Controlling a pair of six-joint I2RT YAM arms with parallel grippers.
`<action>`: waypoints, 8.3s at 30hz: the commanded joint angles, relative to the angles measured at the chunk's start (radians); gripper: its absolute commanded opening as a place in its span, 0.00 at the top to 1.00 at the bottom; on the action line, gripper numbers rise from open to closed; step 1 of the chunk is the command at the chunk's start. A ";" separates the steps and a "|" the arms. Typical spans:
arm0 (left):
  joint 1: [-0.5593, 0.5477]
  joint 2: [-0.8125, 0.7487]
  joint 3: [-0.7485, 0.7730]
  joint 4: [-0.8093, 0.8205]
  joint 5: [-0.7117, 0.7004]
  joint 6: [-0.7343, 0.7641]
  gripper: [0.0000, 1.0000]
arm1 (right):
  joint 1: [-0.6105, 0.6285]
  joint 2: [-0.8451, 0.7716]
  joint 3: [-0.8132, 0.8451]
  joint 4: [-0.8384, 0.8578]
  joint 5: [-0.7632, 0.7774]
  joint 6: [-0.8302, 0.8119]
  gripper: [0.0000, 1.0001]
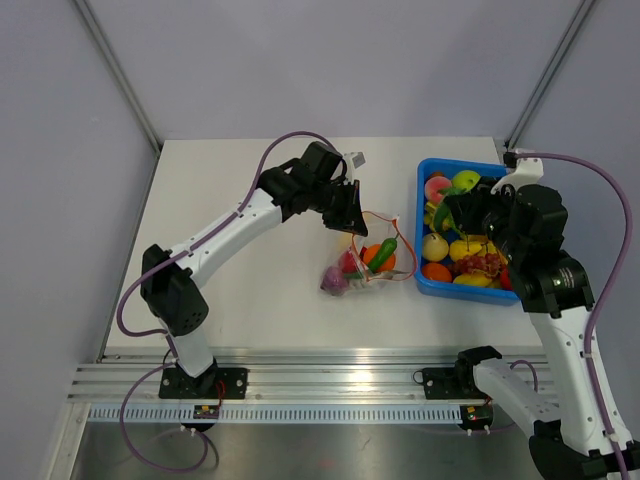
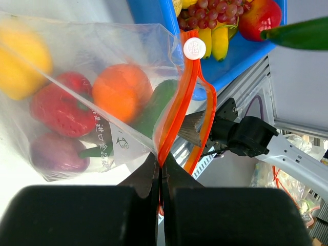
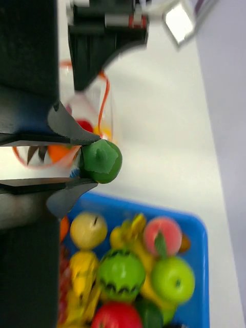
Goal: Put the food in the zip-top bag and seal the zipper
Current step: Pick up the fake vegetable from the bin, then place the fake vegetable in the zipper food storage bag, then zip the zipper food storage bag at the center of the board.
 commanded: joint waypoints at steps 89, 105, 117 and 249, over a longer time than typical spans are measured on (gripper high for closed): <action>0.072 0.044 0.212 -0.130 0.021 0.213 0.72 | 0.403 0.168 -0.321 0.287 0.118 0.389 1.00; -0.035 -0.245 -0.044 -0.040 -0.267 0.361 0.33 | 0.452 0.341 -0.203 0.416 0.089 0.736 1.00; -0.167 -0.219 -0.179 0.132 -0.422 0.375 0.34 | 0.458 0.314 -0.168 0.370 0.075 0.781 1.00; -0.040 -0.102 -0.040 0.138 0.274 0.907 0.99 | 0.106 0.249 -0.362 0.648 -0.902 -0.289 1.00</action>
